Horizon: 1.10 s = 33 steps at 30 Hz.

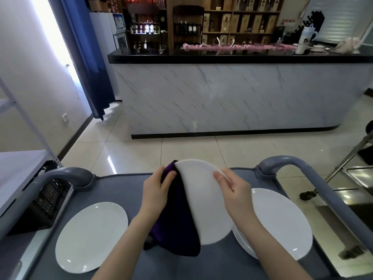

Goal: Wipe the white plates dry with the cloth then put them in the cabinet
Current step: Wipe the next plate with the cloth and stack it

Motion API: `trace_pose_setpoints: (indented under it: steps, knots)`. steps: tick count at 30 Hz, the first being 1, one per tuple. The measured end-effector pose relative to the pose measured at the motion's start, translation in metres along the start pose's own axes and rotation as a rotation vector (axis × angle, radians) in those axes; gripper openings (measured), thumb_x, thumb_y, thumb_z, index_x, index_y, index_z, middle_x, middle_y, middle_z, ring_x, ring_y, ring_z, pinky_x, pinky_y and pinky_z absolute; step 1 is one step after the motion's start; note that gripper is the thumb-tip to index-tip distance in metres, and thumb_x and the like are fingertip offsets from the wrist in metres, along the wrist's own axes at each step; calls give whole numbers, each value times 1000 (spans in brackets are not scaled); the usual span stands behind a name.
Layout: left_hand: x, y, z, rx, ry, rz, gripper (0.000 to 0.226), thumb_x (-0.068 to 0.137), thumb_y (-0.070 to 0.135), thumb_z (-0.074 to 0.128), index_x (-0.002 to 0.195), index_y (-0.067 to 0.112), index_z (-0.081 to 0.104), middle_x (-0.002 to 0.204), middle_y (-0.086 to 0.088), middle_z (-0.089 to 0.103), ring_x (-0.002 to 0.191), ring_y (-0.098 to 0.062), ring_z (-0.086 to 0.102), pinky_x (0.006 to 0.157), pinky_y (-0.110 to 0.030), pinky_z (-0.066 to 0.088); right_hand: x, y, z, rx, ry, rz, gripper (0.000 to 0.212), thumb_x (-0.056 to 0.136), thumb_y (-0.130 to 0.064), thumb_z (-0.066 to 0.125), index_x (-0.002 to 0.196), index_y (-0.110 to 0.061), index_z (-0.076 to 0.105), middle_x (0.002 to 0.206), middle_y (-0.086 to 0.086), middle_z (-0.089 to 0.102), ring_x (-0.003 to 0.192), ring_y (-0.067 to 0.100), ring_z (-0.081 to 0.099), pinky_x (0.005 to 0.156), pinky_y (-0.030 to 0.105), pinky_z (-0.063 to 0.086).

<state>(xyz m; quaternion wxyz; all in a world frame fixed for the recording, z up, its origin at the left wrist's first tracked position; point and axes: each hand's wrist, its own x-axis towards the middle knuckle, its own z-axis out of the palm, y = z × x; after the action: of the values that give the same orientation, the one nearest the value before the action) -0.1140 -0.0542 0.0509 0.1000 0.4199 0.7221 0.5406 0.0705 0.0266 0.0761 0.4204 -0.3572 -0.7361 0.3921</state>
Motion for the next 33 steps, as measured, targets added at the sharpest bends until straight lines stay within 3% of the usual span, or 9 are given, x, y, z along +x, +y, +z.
trace_pose_setpoints:
  steps: [3, 6, 10, 15, 18, 22, 25, 30, 33]
  knots:
    - [-18, -15, 4, -94, 75, -175, 32, 100, 26, 52, 69, 29, 50, 63, 21, 59, 58, 3, 49, 56, -11, 38, -7, 3, 3, 139, 170, 146, 33, 100, -31, 55, 70, -20, 53, 60, -10, 43, 58, 7, 37, 53, 16, 32]
    - [-27, -22, 2, -111, 75, -221, 28, 99, 29, 53, 72, 21, 53, 65, 19, 61, 59, 1, 49, 56, -11, 39, -11, 4, 3, 144, 124, 159, 21, 101, -29, 54, 86, -23, 66, 71, -11, 61, 65, 0, 51, 60, 10, 39]
    - [-23, -18, -10, -56, -23, -81, 20, 95, 20, 61, 77, 28, 57, 73, 20, 64, 65, 4, 55, 60, -9, 40, 3, -1, -14, 3, -87, 13, 20, 100, -27, 55, 81, -24, 61, 63, 10, 48, 55, 8, 37, 53, 18, 30]
    - [-1, 9, -6, 134, -286, 222, 28, 88, 25, 71, 76, 41, 51, 70, 25, 60, 70, 5, 54, 63, -11, 37, 12, -9, -6, -297, -399, -189, 19, 99, -34, 55, 101, -21, 69, 64, 6, 60, 61, 23, 50, 64, 35, 41]
    - [7, 10, -4, 78, -226, 142, 27, 90, 26, 68, 71, 35, 51, 62, 22, 57, 63, 3, 51, 58, -13, 36, 14, -10, -7, -200, -293, -138, 15, 99, -28, 57, 92, -20, 68, 68, 2, 63, 65, 19, 55, 66, 33, 42]
    - [3, -2, -4, -37, 3, -95, 26, 95, 29, 61, 70, 26, 52, 62, 20, 58, 59, -1, 49, 57, -14, 38, 6, -8, -5, 81, 35, 29, 23, 99, -25, 57, 79, -14, 62, 67, 12, 53, 61, 10, 41, 56, 21, 34]
    - [-8, -10, 0, -195, 36, -239, 23, 97, 29, 58, 77, 19, 59, 68, 9, 64, 66, -9, 56, 66, -28, 46, -2, -5, -2, 201, 141, 127, 31, 101, -28, 55, 71, -21, 53, 61, -5, 43, 59, 8, 36, 53, 16, 32]
    - [-10, -7, -10, -215, 56, -165, 29, 96, 21, 60, 67, 22, 54, 59, 13, 54, 56, -3, 45, 56, -19, 38, 6, -2, -20, 70, -75, 58, 10, 90, -43, 57, 90, -33, 60, 74, -12, 67, 65, 6, 59, 60, 17, 44]
    - [-7, 4, -13, -89, -49, -43, 31, 93, 20, 65, 65, 28, 52, 58, 17, 54, 55, -2, 46, 55, -15, 37, 21, -8, -24, -13, -253, -7, 14, 91, -42, 65, 102, -41, 57, 89, -18, 73, 79, 4, 67, 67, 15, 48]
